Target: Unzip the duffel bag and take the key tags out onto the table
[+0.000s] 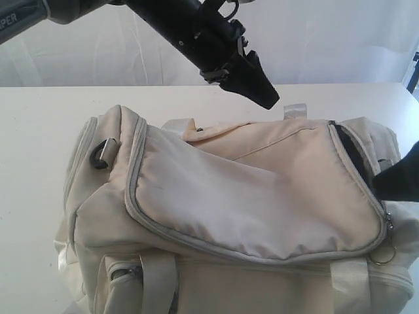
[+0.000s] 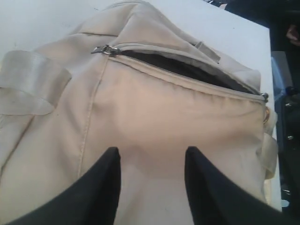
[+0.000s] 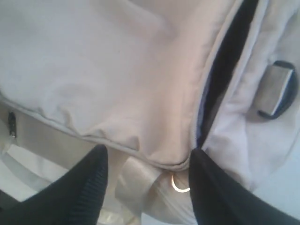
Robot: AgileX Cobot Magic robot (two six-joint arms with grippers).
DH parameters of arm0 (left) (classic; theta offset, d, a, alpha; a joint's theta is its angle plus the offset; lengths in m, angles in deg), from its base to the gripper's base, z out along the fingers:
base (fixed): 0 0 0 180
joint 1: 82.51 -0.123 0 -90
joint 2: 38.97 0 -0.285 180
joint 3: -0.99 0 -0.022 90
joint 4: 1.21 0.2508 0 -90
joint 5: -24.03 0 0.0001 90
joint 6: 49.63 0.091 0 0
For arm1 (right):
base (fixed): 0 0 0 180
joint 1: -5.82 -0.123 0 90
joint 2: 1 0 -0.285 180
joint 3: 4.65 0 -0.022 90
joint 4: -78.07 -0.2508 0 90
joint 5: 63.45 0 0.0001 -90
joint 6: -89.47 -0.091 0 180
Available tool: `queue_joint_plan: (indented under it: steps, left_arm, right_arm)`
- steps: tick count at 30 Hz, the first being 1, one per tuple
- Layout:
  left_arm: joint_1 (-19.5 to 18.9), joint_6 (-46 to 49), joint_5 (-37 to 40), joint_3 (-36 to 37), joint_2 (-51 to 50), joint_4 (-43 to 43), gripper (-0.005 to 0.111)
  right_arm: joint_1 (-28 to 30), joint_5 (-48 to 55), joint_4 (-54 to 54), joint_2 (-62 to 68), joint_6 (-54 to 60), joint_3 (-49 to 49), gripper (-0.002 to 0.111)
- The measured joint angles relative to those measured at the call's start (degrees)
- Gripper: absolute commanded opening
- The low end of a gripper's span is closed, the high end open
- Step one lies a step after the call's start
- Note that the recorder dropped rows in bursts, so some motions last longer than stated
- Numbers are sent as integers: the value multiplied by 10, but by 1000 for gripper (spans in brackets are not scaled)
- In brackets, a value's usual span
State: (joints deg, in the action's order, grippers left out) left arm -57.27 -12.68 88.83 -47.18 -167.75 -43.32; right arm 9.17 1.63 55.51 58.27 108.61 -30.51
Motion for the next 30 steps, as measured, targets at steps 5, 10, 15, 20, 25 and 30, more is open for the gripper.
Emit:
queue_joint_plan:
  steps: [5,10,15,20,25,30]
  left_arm:
    - [0,37,-1,92,43,-52,48]
    - [0,114,-2,297,155,-140,48]
    - [60,285,-3,536,271,-334,29]
    - [172,363,-43,633,278,-362,27]
    - [240,415,-180,635,279,-382,33]
    - [282,468,-274,635,279,-390,52]
  right_arm:
    - [0,-24,59,0,-43,10,50]
    - [0,-38,62,54,-55,10,50]
    - [0,-56,-19,141,8,13,50]
    - [0,-53,-31,192,19,23,50]
    - [0,-42,-31,211,20,24,34]
    - [0,-41,-31,224,20,27,4]
